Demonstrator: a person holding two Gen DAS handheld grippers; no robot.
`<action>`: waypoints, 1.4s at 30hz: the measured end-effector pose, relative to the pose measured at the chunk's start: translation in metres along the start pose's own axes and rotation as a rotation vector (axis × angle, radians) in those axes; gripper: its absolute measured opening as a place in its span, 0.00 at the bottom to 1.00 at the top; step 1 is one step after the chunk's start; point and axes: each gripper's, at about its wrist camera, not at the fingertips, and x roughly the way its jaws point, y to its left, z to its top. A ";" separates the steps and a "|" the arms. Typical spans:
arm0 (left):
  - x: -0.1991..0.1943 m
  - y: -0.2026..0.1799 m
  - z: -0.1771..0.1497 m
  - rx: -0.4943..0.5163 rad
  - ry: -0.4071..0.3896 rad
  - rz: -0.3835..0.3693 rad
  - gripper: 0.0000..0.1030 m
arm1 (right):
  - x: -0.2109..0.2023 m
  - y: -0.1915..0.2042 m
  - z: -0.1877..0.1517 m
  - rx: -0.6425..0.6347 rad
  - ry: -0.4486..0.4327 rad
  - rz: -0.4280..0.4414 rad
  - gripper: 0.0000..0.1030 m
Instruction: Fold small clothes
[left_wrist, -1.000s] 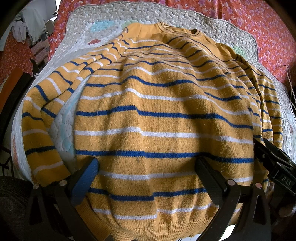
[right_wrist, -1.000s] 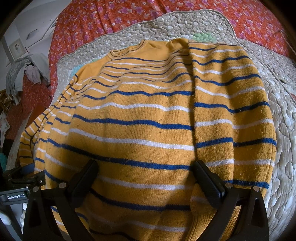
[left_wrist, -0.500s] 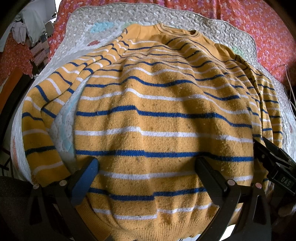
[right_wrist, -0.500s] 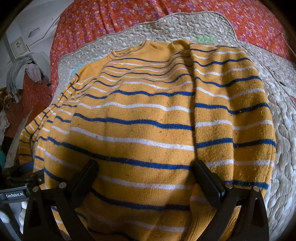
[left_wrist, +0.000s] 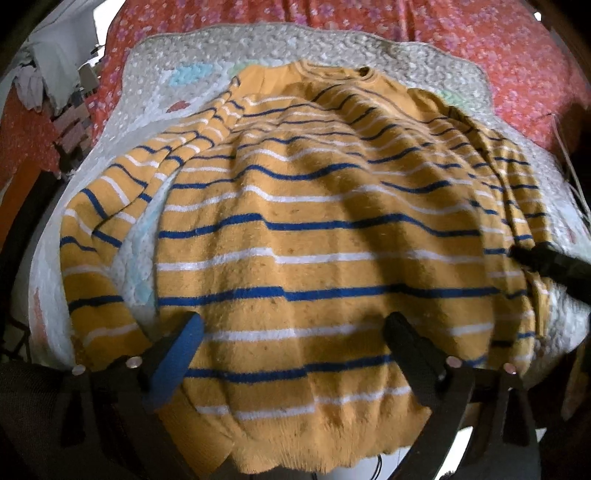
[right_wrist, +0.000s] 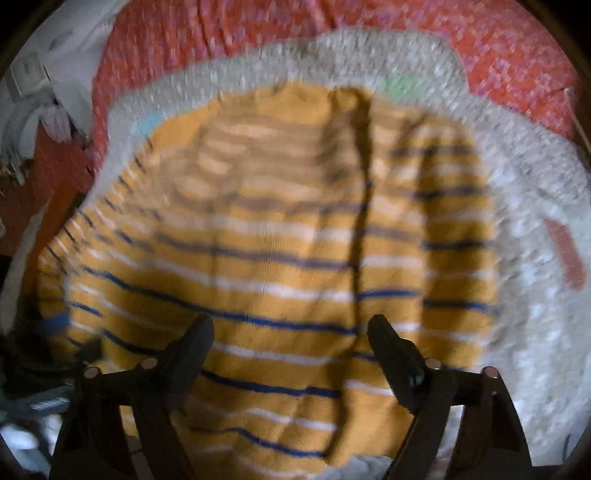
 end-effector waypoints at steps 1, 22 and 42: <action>-0.004 0.001 0.001 -0.003 -0.013 -0.016 0.94 | -0.011 -0.011 0.007 0.023 -0.005 -0.017 0.85; -0.014 0.005 0.006 -0.024 -0.084 -0.093 0.93 | 0.038 -0.028 -0.017 -0.021 0.232 -0.231 0.44; -0.023 -0.003 0.006 0.000 -0.090 -0.061 0.93 | -0.045 -0.084 0.050 0.004 0.068 -0.331 0.09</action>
